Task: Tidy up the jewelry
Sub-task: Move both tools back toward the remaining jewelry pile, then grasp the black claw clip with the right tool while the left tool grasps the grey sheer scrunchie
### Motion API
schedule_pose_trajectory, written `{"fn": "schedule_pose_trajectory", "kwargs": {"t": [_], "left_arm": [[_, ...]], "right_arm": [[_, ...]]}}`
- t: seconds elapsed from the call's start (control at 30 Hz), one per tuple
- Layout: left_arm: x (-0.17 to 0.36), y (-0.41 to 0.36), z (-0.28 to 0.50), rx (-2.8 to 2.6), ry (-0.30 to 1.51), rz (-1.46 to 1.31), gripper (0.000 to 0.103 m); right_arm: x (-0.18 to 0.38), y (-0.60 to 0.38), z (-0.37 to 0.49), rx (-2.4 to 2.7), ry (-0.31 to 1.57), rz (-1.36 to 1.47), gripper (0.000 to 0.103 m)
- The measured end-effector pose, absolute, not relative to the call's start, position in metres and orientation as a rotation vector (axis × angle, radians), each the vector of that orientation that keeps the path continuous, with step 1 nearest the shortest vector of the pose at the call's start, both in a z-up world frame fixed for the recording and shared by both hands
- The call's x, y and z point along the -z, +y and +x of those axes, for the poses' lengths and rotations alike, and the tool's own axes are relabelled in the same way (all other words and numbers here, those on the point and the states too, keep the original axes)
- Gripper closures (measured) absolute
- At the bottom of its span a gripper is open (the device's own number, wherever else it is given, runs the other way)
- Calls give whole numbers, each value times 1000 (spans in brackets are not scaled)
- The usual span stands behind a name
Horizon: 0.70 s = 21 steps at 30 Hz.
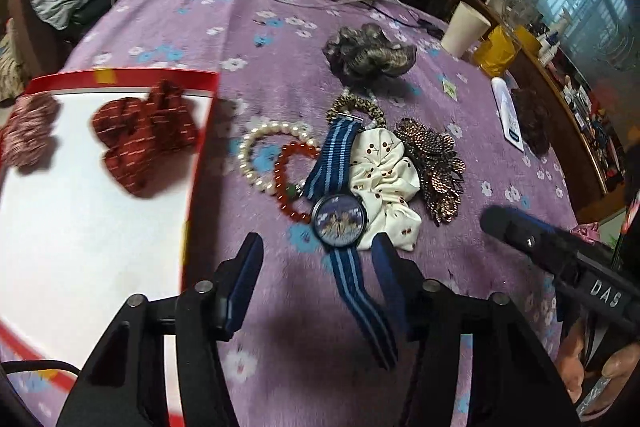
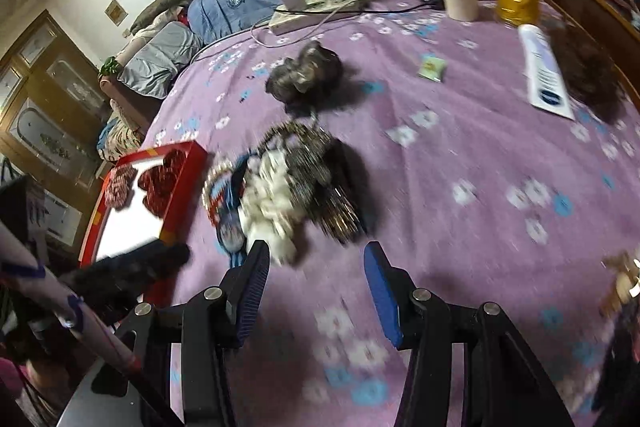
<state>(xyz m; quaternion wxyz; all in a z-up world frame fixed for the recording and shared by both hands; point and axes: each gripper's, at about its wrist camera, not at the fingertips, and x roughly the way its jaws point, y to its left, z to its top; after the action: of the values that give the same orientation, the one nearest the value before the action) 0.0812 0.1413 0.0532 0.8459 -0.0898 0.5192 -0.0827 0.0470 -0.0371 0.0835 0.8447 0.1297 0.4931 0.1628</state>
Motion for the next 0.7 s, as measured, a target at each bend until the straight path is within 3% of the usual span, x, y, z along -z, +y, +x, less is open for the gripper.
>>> {"fn": "schedule_pose_trajectory", "kwargs": {"t": [0.07, 0.4, 0.47, 0.57, 0.7], "left_arm": [[-47, 138, 89, 193, 1101, -177, 59], [-28, 125, 111, 265, 1114, -166, 59], [-29, 123, 113, 265, 1126, -154, 59], [-55, 136, 111, 266, 1063, -202, 59], [-77, 145, 138, 268, 1028, -237, 46]], "right_arm": [[-81, -29, 60, -346, 1040, 265, 50], [-63, -7, 99, -329, 1068, 208, 50], [-61, -6, 102, -326, 1073, 207, 58], [-61, -10, 104, -326, 1079, 225, 59], [-63, -16, 102, -320, 1066, 241, 59]]}}
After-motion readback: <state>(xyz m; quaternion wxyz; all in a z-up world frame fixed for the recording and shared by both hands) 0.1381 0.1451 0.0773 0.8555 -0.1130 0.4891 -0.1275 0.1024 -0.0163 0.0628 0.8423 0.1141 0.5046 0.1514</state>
